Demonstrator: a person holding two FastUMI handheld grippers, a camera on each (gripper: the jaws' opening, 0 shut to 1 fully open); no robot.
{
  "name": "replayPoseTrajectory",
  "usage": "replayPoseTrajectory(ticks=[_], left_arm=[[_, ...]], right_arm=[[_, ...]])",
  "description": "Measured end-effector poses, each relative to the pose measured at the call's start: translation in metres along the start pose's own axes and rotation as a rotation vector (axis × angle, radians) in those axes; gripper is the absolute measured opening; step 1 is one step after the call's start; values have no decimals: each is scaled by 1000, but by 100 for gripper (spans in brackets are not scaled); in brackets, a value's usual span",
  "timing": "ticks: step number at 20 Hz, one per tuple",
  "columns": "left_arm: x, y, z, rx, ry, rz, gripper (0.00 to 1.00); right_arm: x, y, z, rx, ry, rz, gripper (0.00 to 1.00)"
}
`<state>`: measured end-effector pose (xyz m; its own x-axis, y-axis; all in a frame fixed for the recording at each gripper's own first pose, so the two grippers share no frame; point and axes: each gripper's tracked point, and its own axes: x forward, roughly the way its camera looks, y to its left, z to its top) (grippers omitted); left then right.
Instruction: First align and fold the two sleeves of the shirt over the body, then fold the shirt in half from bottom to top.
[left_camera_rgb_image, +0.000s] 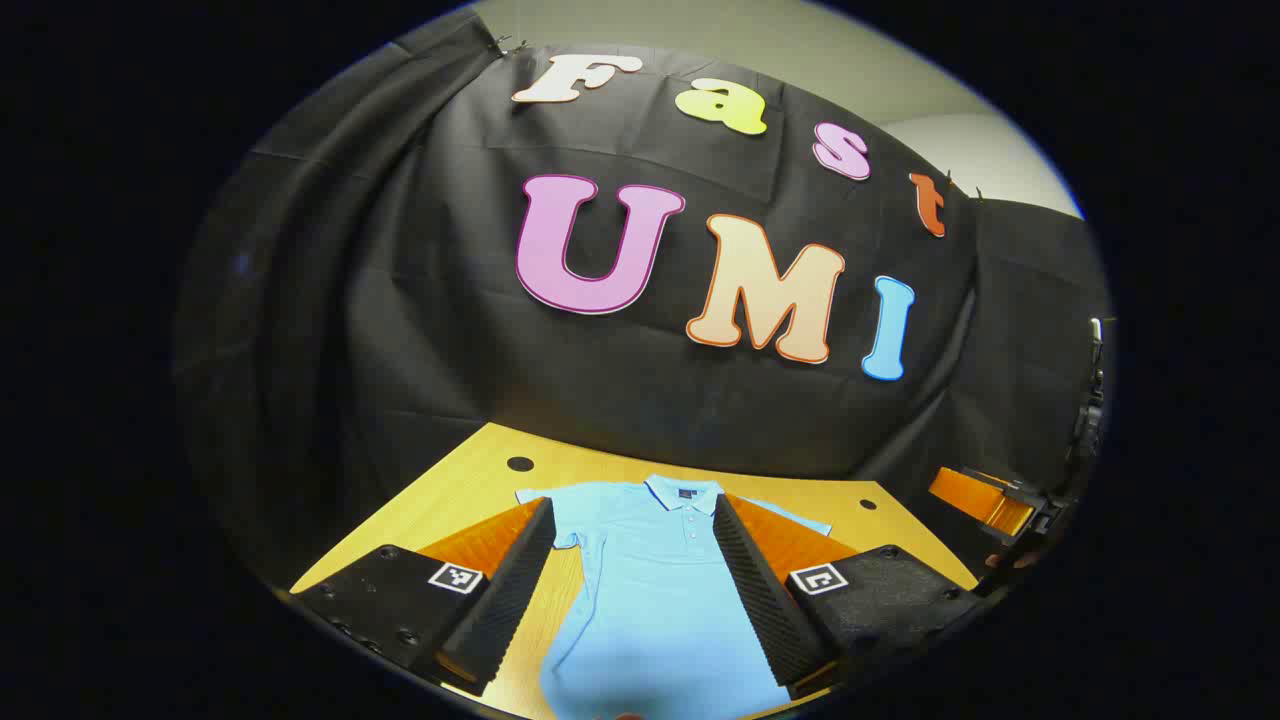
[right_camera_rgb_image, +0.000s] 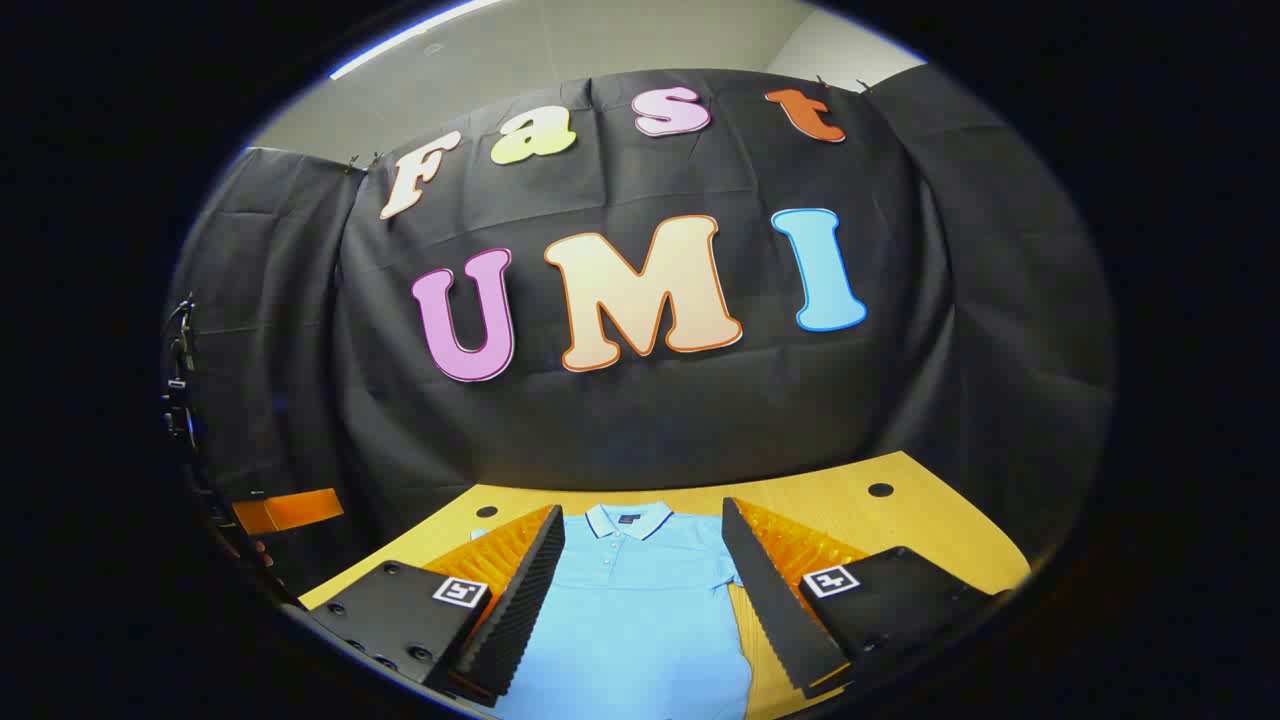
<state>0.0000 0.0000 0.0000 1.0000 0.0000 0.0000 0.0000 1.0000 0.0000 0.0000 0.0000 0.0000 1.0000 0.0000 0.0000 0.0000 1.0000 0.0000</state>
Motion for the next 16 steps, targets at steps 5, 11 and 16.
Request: replayPoseTrajectory(ticks=[5, 11, 16], left_arm=[[0, 0, -3, 49, 17, -10, 95], [3, -2, -9, 27, 38, -32, 95], [4, 1, -15, 15, 54, -35, 95]], right_arm=[[-3, -7, 3, 8, -10, -25, 98], [-8, -21, 4, 21, -20, -90, 98], [-9, -26, -5, 19, 3, -103, 98]])
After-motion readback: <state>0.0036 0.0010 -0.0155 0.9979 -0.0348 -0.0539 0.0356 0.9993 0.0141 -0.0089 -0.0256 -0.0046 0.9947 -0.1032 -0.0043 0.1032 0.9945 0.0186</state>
